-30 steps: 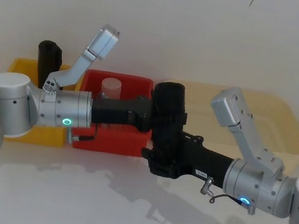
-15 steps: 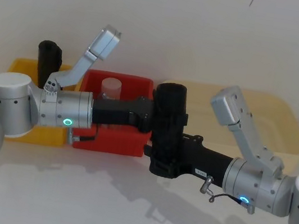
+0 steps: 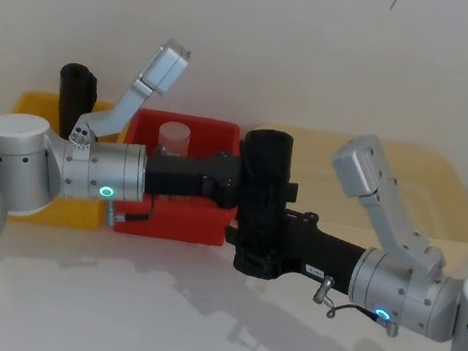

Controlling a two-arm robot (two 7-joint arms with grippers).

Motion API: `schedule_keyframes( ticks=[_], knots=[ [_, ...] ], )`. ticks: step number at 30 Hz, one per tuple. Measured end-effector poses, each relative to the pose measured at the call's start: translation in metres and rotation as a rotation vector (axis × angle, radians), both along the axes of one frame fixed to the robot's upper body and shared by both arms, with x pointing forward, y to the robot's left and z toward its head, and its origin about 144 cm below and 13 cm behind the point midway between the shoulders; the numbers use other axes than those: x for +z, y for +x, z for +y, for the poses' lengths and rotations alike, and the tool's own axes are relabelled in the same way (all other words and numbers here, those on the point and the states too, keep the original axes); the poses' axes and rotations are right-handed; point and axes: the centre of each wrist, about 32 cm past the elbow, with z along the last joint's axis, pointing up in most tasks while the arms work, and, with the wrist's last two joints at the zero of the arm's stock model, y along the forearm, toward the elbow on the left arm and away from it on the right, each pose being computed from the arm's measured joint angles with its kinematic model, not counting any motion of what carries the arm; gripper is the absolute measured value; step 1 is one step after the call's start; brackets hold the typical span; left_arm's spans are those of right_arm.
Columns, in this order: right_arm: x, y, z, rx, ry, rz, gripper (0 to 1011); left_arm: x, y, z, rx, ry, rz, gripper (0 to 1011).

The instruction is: Pick up the garbage bag with the one hand and transfer it to the other hand.

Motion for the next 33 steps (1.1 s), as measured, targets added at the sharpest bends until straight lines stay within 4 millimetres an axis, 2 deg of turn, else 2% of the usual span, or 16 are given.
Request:
schedule_keyframes(
  ticks=[11,15,25,33],
  knots=[
    [0.001,0.000,-0.001,-0.030,0.032,-0.012,506,-0.001,-0.002,0.004,0.007,-0.004,0.015,945],
    [0.003,0.002,-0.003,-0.055,0.047,-0.024,506,0.000,-0.004,0.010,0.018,-0.011,0.024,1001],
    [0.008,0.017,-0.009,-0.127,0.056,-0.067,505,0.002,-0.014,0.030,0.064,-0.034,0.036,1001],
    [0.015,0.037,-0.012,-0.202,0.030,-0.126,505,0.005,-0.024,0.052,0.137,-0.055,0.037,1001]
  ],
)
